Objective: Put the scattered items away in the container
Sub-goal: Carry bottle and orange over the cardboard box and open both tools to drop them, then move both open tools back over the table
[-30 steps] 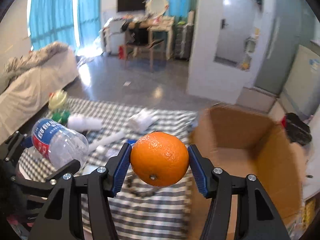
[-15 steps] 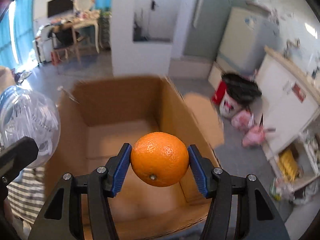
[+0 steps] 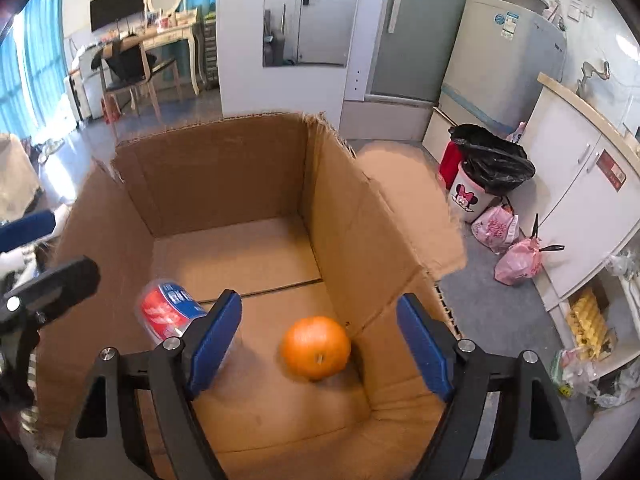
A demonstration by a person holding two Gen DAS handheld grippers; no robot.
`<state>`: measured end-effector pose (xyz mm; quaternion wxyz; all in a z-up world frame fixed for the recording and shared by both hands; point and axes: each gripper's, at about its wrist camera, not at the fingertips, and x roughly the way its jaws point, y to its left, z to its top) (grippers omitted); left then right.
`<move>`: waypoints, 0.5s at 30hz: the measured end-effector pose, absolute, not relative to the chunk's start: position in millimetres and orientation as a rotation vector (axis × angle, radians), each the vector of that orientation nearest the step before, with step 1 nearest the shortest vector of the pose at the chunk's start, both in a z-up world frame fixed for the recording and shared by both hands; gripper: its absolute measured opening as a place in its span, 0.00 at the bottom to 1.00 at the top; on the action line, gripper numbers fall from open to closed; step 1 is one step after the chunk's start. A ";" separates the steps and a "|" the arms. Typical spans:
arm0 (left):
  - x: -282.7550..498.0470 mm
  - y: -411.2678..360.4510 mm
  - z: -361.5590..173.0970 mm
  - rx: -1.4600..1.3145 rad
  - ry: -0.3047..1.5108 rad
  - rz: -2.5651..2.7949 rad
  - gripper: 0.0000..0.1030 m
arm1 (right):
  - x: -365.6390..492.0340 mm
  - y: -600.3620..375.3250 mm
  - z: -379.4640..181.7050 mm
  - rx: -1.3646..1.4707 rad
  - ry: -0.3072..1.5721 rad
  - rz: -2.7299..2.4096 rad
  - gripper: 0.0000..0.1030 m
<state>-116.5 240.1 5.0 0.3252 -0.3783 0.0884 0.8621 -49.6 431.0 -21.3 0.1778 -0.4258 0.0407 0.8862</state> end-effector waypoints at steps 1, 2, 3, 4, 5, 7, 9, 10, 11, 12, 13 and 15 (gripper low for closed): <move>-116.7 230.2 8.7 -0.983 0.224 2.285 0.91 | -48.1 431.6 -19.2 -1.193 0.123 2.510 0.77; -116.7 217.6 12.8 -0.970 0.212 2.316 0.96 | -46.0 432.0 -15.9 -1.178 0.128 2.514 0.77; -117.1 202.0 16.1 -0.957 0.200 2.352 1.00 | -43.5 431.9 -11.5 -1.163 0.132 2.520 0.77; -117.4 184.2 18.7 -0.948 0.191 2.396 1.00 | -41.7 432.1 -7.4 -1.149 0.135 2.527 0.77; -117.8 168.9 19.3 -0.948 0.189 2.436 1.00 | -39.5 431.0 -2.3 -1.132 0.139 2.537 0.78; -119.1 133.5 16.4 -0.977 0.197 2.539 1.00 | -34.8 425.3 7.0 -1.098 0.144 2.563 0.78; -118.6 94.4 6.7 -1.042 0.195 2.632 1.00 | -32.1 415.9 16.4 -1.073 0.144 2.609 0.78; -117.0 75.2 1.5 -1.073 0.187 2.670 1.00 | -31.3 408.8 20.8 -1.063 0.140 2.635 0.78; -114.1 56.1 -3.4 -1.101 0.182 2.707 1.00 | -31.0 399.5 25.9 -1.053 0.132 2.663 0.78; -111.2 41.5 -7.8 -1.119 0.180 2.734 1.00 | -30.9 390.2 29.9 -1.044 0.120 2.689 0.79; -108.4 26.4 -12.9 -1.138 0.174 2.756 1.00 | -30.8 379.1 33.6 -1.035 0.104 2.720 0.79; -101.4 -4.5 -24.3 -1.194 0.148 2.782 1.00 | -30.0 350.6 40.3 -1.018 0.069 2.793 0.86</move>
